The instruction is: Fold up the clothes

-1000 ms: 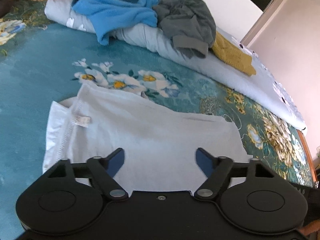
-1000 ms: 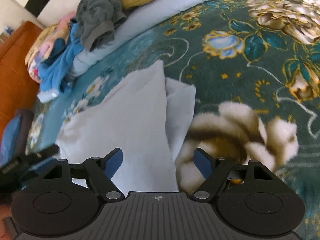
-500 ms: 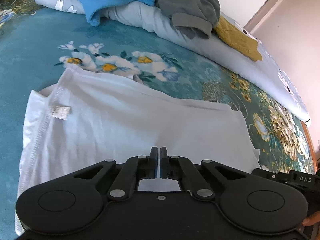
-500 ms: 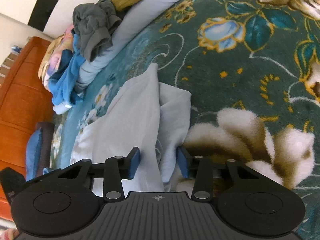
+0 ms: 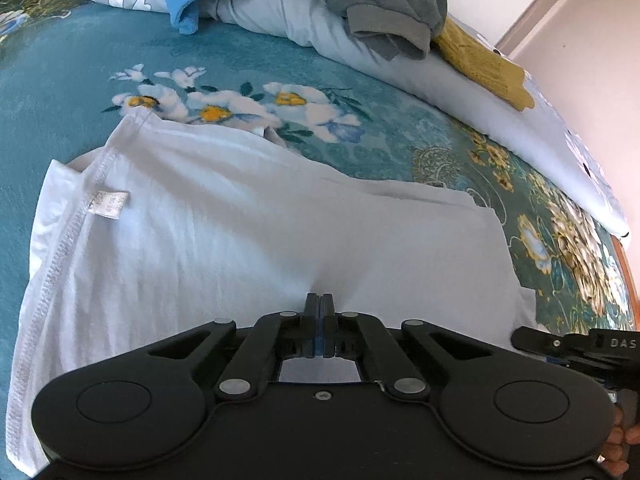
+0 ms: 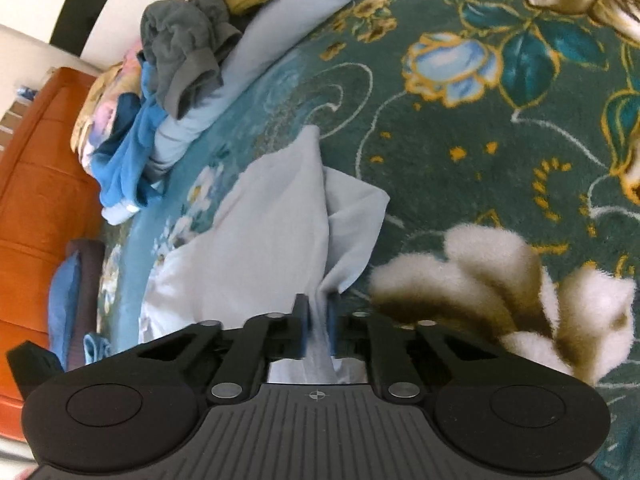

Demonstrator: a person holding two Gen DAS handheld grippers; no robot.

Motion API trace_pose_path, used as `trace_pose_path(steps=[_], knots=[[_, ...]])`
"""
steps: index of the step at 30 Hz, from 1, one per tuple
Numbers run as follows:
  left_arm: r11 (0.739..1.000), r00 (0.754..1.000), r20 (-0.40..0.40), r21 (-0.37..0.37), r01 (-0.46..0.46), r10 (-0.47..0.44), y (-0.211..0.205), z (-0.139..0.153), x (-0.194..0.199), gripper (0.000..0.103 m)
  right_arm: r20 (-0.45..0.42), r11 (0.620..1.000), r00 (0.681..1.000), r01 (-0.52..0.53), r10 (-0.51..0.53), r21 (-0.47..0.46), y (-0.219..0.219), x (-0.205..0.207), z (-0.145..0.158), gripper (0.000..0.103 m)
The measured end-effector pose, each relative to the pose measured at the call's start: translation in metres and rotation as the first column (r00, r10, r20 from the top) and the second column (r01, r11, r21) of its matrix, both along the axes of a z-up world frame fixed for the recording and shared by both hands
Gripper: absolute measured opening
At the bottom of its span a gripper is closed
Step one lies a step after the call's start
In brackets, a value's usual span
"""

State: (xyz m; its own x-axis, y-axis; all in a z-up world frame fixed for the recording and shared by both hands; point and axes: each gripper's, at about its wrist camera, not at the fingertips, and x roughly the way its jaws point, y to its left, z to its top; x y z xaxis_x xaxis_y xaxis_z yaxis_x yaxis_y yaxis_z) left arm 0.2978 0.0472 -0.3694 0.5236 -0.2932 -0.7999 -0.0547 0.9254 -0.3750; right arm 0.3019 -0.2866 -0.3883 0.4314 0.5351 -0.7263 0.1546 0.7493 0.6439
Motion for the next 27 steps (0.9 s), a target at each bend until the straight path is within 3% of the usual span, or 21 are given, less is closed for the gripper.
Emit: trace_pose_path(steps=[11,17,27], knots=[[0.999,0.999,0.000,0.030,0.038,-0.038,-0.004,-0.003,0.009,0.001,0.052,0.996,0.996,-0.071,0.074,-0.057,0.033,0.007,0.060,0.006],[1.000,0.999,0.032,-0.019,0.000,0.000,0.016,0.011,0.000,0.001,0.070,0.988,0.990,-0.113,0.121,-0.105,0.065,0.014,0.087,0.006],[0.986,0.993,0.056,-0.136,-0.095,0.104,0.087,0.031,-0.046,0.001,0.099,0.965,0.969,-0.210,0.227,-0.160,0.148,0.020,0.125,0.006]])
